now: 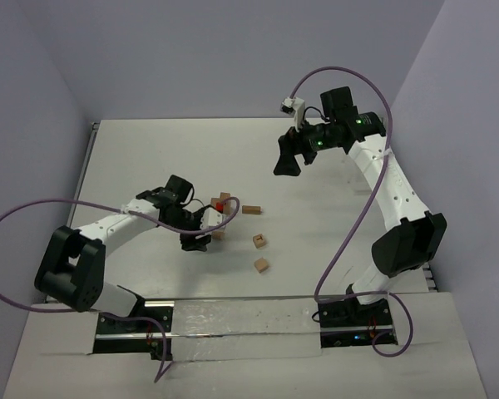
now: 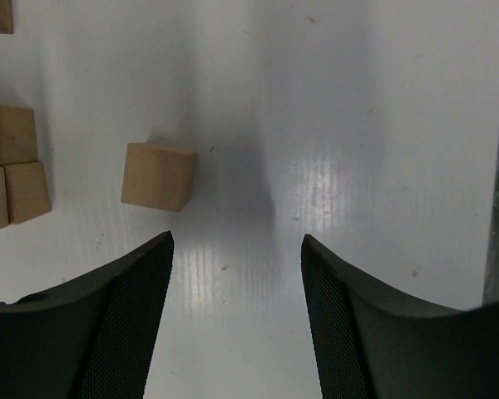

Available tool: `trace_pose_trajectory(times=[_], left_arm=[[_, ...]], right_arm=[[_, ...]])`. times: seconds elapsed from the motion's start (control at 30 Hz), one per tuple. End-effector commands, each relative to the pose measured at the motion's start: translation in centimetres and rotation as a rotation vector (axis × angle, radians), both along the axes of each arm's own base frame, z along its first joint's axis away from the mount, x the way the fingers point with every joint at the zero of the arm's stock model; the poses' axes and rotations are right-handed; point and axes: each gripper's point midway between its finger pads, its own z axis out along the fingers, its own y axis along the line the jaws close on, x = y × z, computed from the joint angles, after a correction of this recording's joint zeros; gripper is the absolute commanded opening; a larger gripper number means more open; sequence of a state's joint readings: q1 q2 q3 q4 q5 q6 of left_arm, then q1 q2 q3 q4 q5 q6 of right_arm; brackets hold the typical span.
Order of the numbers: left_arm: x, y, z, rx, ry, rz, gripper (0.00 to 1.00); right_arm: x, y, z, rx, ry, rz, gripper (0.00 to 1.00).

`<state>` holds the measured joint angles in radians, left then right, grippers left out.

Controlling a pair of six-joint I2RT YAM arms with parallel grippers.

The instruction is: Build the wood block tower

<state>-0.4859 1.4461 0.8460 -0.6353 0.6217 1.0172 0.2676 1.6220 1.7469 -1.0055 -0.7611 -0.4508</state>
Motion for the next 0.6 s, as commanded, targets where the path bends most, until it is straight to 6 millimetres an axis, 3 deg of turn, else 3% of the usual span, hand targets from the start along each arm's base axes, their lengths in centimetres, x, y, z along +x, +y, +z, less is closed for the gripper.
trace_pose_trajectory(times=[0.0, 0.4, 0.57], left_arm=[[4.0, -1.7, 0.7, -0.009, -0.143, -0.043, 0.68], [6.5, -2.6, -0.2, 0.0, -0.182, -0.046, 0.65], [6.3, -3.2, -0.6, 0.004, -0.18, -0.078, 0.64]], right_arm=[[-0.9, 0.2, 3.5, 0.055, -0.097, 0.032, 1.0], [-1.4, 0.2, 2.8, 0.052, -0.077, 0.052, 1.0], [-1.4, 0.3, 2.5, 0.05, -0.068, 0.062, 1.0]])
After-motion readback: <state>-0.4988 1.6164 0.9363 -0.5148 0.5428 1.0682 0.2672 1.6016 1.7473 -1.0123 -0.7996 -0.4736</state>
